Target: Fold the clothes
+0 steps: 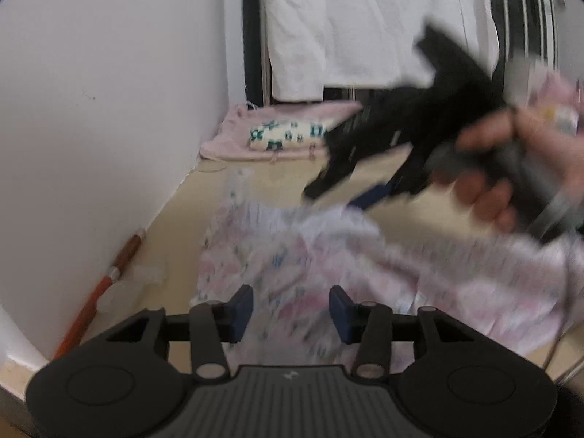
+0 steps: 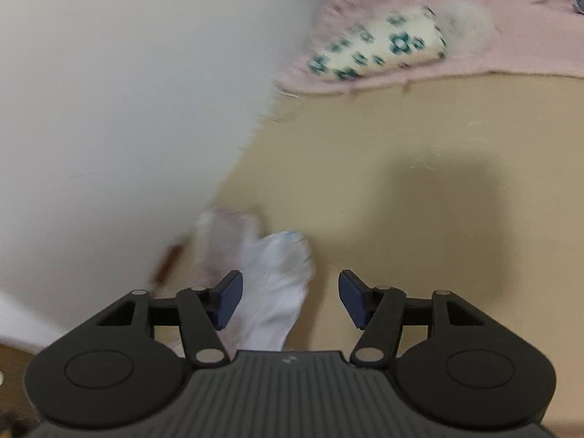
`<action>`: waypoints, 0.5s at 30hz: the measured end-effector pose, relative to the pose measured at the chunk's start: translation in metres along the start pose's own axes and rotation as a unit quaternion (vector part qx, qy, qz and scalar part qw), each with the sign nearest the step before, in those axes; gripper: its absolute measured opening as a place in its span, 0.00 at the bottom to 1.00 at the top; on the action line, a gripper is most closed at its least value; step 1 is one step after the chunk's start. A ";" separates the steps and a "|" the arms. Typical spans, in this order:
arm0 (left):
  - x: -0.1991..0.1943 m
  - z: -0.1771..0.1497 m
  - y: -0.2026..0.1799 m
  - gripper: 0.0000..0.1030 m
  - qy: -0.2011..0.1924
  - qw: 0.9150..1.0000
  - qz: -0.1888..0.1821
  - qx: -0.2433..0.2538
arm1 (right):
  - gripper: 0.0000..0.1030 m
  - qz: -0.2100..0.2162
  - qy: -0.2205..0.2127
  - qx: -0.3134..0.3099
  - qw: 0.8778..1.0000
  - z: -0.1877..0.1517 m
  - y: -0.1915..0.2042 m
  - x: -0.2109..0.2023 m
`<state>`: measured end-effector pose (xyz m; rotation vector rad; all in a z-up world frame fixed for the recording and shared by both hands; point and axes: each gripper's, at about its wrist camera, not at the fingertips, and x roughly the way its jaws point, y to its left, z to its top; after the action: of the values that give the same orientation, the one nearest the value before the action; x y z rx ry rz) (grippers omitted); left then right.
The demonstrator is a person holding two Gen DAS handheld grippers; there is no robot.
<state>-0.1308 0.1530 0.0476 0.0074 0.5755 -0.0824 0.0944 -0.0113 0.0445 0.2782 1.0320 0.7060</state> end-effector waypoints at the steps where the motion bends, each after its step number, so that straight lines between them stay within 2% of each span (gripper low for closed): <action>1: 0.001 0.002 0.005 0.44 0.001 1.000 -0.009 -0.014 | 0.51 0.014 0.011 0.005 1.000 0.001 -0.001 0.006; 2: 0.002 0.002 0.011 0.43 0.003 1.000 -0.014 -0.028 | 0.33 0.035 0.019 0.011 0.999 0.000 -0.002 0.010; 3: 0.003 0.002 0.016 0.40 0.005 0.999 -0.019 -0.043 | 0.19 0.046 0.009 -0.009 0.999 -0.005 0.002 0.007; 4: 0.004 0.002 0.022 0.31 0.007 0.998 -0.023 -0.057 | 0.03 0.052 -0.009 -0.039 0.998 -0.010 0.009 0.002; 7: 0.006 0.002 0.039 0.32 0.013 0.994 -0.038 -0.101 | 0.02 0.071 -0.063 -0.130 0.987 -0.026 0.031 -0.015; 8: 0.007 0.002 0.044 0.32 0.015 0.992 -0.043 -0.116 | 0.02 0.079 -0.081 -0.182 0.977 -0.037 0.043 -0.024; 9: 0.008 0.002 0.050 0.33 0.017 0.990 -0.048 -0.130 | 0.02 0.076 -0.089 -0.252 0.961 -0.056 0.056 -0.032; 10: 0.004 0.001 0.058 0.37 0.011 0.988 -0.052 -0.148 | 0.02 0.070 -0.092 -0.323 0.939 -0.076 0.069 -0.038; 11: -0.008 0.000 0.070 0.40 -0.003 0.985 -0.050 -0.166 | 0.02 0.063 -0.094 -0.393 0.912 -0.097 0.081 -0.045; 12: -0.019 0.000 0.078 0.41 -0.016 0.983 -0.038 -0.179 | 0.02 0.056 -0.096 -0.461 0.881 -0.118 0.094 -0.052; 14: -0.037 0.000 0.089 0.44 -0.038 0.981 -0.016 -0.191 | 0.02 0.003 -0.070 -0.557 0.828 -0.156 0.105 -0.046; 15: -0.042 0.001 0.091 0.45 -0.044 0.980 -0.015 -0.196 | 0.02 -0.025 -0.053 -0.586 0.808 -0.171 0.107 -0.038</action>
<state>-0.1585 0.2464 0.0701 -0.3865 0.4954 0.0034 -0.1073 0.0253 0.0413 -0.7833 0.3417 1.1357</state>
